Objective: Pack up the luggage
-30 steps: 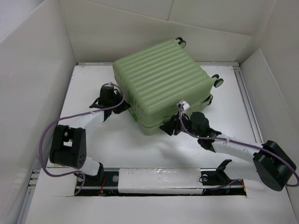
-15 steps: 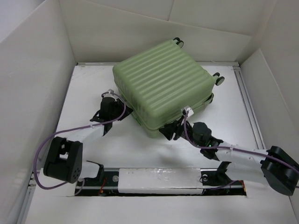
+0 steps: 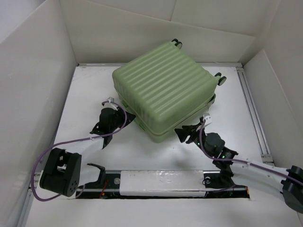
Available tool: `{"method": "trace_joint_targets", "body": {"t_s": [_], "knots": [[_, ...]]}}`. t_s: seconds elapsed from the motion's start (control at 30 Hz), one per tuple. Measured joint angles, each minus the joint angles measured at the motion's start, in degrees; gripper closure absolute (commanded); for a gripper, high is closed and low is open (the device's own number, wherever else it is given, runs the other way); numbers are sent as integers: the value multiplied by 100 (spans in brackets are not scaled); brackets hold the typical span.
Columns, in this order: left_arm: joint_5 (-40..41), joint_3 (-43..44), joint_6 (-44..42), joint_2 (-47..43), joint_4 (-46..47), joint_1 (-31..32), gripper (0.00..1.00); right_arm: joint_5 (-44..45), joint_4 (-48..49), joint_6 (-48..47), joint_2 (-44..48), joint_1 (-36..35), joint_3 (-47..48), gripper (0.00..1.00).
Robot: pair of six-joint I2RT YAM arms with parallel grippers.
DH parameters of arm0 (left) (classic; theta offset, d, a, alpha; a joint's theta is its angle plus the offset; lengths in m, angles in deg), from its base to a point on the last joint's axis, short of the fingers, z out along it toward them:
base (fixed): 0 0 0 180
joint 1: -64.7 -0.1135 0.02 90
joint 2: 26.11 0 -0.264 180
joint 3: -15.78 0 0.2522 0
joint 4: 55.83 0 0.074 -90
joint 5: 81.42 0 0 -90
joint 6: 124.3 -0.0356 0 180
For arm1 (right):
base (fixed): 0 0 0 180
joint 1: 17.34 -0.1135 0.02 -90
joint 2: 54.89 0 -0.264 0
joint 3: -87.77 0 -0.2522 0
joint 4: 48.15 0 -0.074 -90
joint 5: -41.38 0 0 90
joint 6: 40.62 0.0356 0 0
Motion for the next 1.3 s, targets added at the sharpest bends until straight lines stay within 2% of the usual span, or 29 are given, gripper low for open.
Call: {"method": "trace_joint_targets", "body": {"t_s": [0.1, 0.27, 0.57, 0.77, 0.97, 1.13, 1.3], "knots": [[-42, -22, -7, -35, -4, -2, 100, 114, -260, -175, 153, 109, -68, 40], [-59, -22, -7, -35, 0, -4, 100, -229, -549, -470, -59, 313, -24, 41], [-83, -66, -20, -153, -85, -2, 100, -994, -549, -894, -452, 326, 96, 42], [-96, -66, -66, -164, -103, -2, 100, -1023, -470, -1075, -409, 319, 144, 43], [-96, -83, -72, -175, -96, -2, 100, -1019, -374, -1187, -863, 319, 407, 55], [-111, -164, -72, -256, -63, -2, 100, -1084, -256, -1200, -1003, 319, 424, 57], [-114, -205, -87, -267, -7, -2, 100, -1078, -201, -1209, -1080, 319, 433, 70]]}}
